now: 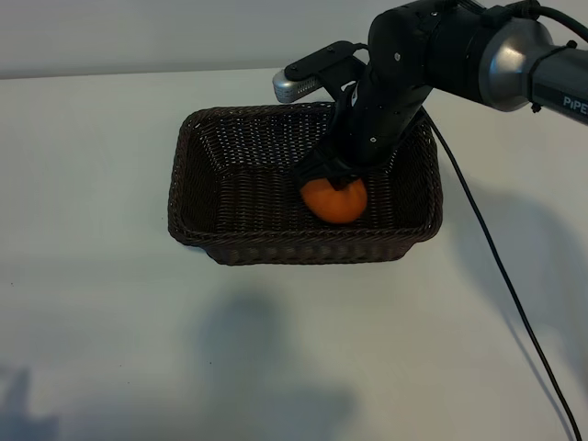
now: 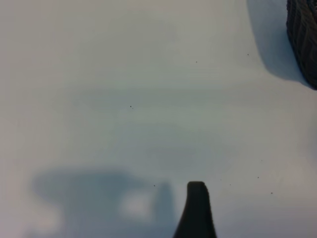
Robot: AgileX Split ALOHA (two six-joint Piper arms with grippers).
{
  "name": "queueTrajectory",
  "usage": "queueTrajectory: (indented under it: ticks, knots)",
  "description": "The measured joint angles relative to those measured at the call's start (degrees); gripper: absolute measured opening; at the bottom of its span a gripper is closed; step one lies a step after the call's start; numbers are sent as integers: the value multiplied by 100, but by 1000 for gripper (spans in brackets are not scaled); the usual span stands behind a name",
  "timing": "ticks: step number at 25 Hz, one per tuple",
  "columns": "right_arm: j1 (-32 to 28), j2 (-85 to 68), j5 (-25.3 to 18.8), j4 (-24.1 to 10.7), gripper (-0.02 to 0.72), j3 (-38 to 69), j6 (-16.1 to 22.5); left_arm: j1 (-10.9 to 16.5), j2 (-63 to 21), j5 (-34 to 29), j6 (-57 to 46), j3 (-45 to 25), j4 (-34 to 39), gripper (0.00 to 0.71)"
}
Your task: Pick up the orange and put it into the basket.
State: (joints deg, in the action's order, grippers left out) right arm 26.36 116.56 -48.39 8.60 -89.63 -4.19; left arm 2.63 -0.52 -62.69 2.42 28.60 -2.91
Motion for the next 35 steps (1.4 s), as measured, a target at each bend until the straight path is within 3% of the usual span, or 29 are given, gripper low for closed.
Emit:
queueTrajectory:
  ticks: [4,9,12,16,23,29,35]
  knots:
    - [0,0,-99,0,265,0,-6,-96,0,0,0,0,0,590]
    - [0,-19,-93,56,612,0,21,-167,0,0,-14,0,0,590]
    - [0,-85,-93,97,697,0,28,-167,0,0,-14,0,0,590]
    - [0,-323,-139,31,696,-41,76,-167,0,0,-14,0,0,590]
    - [-235,-643,-665,-776,617,-869,616,-167,0,0,-14,0,0,589]
    - [-1145,-657,-1205,-912,600,-1338,511,-167,0,0,-9,0,0,589]
    - [-2277,-657,-1355,-919,599,-1377,347,-167,0,0,-9,0,0,589]
